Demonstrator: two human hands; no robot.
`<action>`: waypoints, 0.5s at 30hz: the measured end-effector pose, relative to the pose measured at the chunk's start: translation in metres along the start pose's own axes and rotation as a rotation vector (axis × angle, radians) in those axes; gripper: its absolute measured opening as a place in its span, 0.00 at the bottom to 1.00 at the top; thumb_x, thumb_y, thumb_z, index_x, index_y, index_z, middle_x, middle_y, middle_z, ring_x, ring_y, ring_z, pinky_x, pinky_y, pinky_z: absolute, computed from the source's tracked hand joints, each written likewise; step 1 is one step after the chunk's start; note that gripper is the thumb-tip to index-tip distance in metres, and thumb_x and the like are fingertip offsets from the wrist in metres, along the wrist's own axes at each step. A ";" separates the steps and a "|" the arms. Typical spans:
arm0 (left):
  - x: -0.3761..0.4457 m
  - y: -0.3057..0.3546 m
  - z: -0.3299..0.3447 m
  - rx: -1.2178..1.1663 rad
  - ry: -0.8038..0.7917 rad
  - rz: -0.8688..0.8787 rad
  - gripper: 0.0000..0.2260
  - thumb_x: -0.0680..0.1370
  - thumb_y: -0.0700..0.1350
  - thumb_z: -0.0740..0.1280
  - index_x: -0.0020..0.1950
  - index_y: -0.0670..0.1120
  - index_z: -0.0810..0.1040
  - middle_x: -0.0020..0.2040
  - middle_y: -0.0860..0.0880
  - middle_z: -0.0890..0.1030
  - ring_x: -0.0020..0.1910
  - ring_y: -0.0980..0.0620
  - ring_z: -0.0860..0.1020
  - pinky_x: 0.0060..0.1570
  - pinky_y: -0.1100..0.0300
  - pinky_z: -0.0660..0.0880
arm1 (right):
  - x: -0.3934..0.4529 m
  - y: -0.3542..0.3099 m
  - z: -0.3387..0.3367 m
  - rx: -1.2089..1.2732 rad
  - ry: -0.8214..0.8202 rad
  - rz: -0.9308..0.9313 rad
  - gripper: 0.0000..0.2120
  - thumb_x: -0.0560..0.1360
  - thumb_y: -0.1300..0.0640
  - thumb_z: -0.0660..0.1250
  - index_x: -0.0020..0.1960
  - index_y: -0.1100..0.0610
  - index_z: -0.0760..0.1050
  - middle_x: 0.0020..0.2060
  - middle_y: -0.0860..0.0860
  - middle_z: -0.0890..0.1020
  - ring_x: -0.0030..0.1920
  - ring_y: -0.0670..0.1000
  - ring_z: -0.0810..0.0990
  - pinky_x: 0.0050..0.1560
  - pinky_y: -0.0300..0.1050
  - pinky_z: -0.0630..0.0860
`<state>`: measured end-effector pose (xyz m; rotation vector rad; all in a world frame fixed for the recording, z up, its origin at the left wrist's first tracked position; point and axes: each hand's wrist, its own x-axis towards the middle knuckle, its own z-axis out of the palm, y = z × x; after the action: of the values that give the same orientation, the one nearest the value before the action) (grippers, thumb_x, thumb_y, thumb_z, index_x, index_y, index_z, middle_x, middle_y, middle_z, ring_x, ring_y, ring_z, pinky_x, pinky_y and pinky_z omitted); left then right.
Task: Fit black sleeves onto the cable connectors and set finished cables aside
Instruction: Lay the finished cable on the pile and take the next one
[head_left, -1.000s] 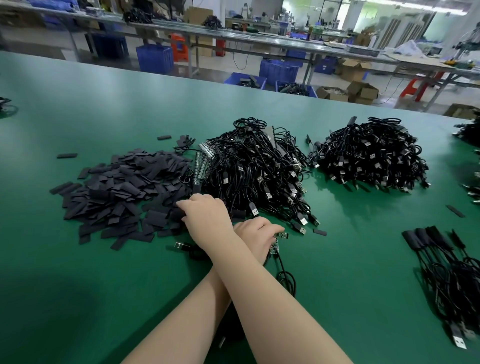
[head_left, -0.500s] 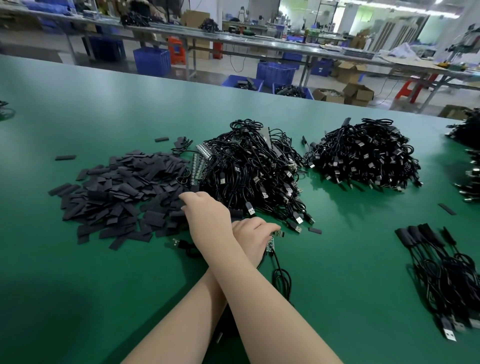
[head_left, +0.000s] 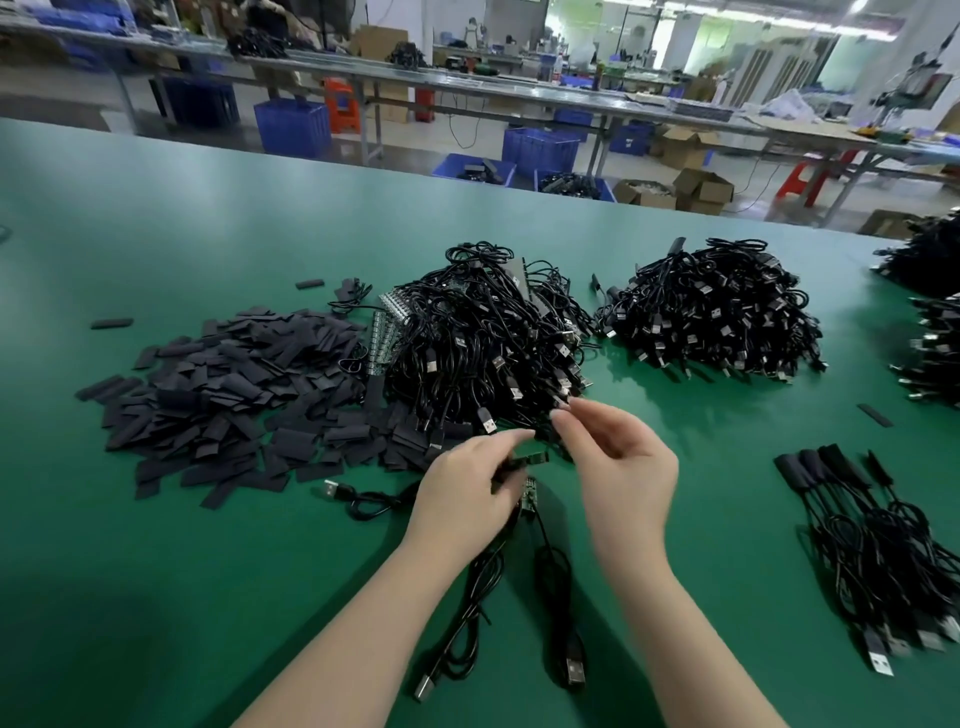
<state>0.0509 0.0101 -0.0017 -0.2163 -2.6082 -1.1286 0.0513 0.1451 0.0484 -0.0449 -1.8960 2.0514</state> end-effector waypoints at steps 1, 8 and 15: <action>0.000 -0.001 0.001 -0.022 0.014 0.003 0.18 0.77 0.48 0.69 0.67 0.58 0.76 0.56 0.59 0.79 0.51 0.63 0.75 0.53 0.68 0.72 | 0.000 0.007 -0.009 -0.018 0.039 0.027 0.10 0.71 0.63 0.77 0.39 0.48 0.85 0.40 0.46 0.87 0.43 0.45 0.86 0.44 0.33 0.78; -0.004 0.001 0.002 -0.036 0.023 0.043 0.14 0.76 0.54 0.69 0.61 0.58 0.80 0.51 0.62 0.80 0.53 0.65 0.75 0.53 0.65 0.74 | -0.003 0.034 -0.032 0.034 0.084 0.169 0.10 0.71 0.65 0.76 0.38 0.51 0.84 0.38 0.51 0.86 0.41 0.48 0.85 0.44 0.37 0.80; -0.003 0.007 0.000 -0.060 -0.042 0.074 0.20 0.78 0.62 0.58 0.62 0.55 0.80 0.53 0.58 0.82 0.56 0.59 0.77 0.58 0.56 0.74 | -0.007 0.038 -0.026 0.070 0.039 0.171 0.12 0.71 0.66 0.75 0.36 0.50 0.82 0.38 0.53 0.86 0.41 0.51 0.85 0.45 0.42 0.82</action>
<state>0.0556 0.0150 0.0018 -0.3505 -2.5816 -1.1905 0.0555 0.1667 0.0077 -0.2355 -1.8523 2.2094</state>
